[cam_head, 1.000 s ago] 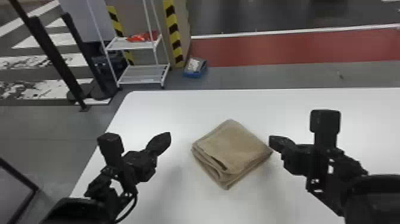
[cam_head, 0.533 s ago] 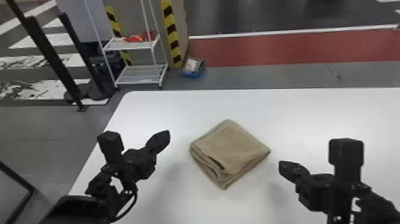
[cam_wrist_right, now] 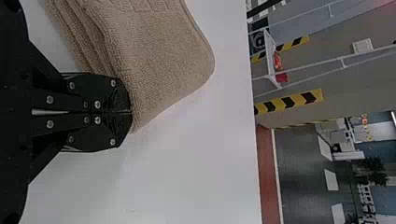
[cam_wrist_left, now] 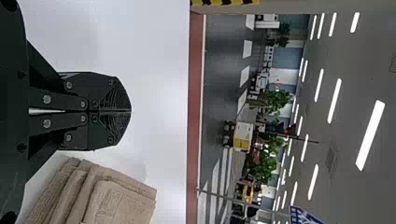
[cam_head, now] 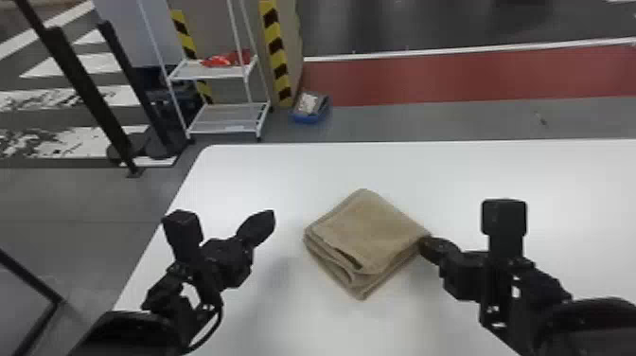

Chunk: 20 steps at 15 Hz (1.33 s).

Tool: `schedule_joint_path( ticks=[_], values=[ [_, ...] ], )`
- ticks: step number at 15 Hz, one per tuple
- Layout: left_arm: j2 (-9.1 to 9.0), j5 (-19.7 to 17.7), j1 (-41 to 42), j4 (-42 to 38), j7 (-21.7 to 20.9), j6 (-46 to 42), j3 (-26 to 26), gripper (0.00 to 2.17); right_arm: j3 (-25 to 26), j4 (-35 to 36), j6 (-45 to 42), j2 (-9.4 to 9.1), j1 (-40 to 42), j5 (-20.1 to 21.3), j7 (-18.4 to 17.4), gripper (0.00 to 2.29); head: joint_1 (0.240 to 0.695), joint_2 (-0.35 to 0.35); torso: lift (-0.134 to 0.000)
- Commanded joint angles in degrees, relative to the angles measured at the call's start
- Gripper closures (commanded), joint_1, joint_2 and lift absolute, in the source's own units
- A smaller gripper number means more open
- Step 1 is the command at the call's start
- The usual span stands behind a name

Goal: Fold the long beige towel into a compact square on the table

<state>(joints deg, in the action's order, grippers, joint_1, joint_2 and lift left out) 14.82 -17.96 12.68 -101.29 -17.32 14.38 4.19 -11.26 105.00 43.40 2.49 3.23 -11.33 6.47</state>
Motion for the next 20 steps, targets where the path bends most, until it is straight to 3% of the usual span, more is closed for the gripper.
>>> schedule_joint_path(
  ticks=[1, 5, 8, 11, 13, 17, 20],
  values=[
    [0.21, -0.06, 0.06, 0.39, -0.09, 0.00, 0.12, 1.71, -1.13, -6.30, -1.07, -2.22, -5.43, 1.05, -0.23, 2.02, 0.695, 0.198, -0.123],
    [0.21, -0.06, 0.24, 0.66, -0.17, -0.18, 0.29, 1.71, -1.30, -17.99, -3.18, -2.54, -16.15, 1.93, -1.37, 2.02, 0.695, 0.210, -0.123],
    [0.30, -0.06, 0.24, 1.54, -0.35, -0.70, 0.56, 1.71, 0.19, -19.57, -3.53, -2.54, -17.56, 2.02, 1.53, 2.02, 0.695, 0.194, -0.123],
    [0.92, -0.32, -1.52, 5.14, -0.26, -3.87, 0.56, 1.71, 5.99, -12.37, -3.71, -2.40, -9.82, 0.96, 5.83, 2.02, 0.695, 0.194, -0.123],
    [1.09, -0.15, -3.10, 8.92, -0.35, -6.85, 0.64, 1.71, 13.46, -4.37, -3.88, -0.82, -2.53, -2.20, 8.38, 2.02, 0.695, 0.190, -0.123],
    [1.27, 0.29, -5.74, 14.72, -2.28, -9.67, -0.15, 1.71, 29.37, -0.41, -2.83, 3.14, 3.45, -12.22, 11.99, 2.02, 0.695, 0.100, -0.123],
    [1.18, 0.99, -6.44, 16.21, -2.99, -9.67, -1.47, 1.71, 33.59, 2.93, -1.42, 4.02, 5.64, -15.39, 12.69, 2.02, 0.695, -0.011, -0.123]
  ],
)
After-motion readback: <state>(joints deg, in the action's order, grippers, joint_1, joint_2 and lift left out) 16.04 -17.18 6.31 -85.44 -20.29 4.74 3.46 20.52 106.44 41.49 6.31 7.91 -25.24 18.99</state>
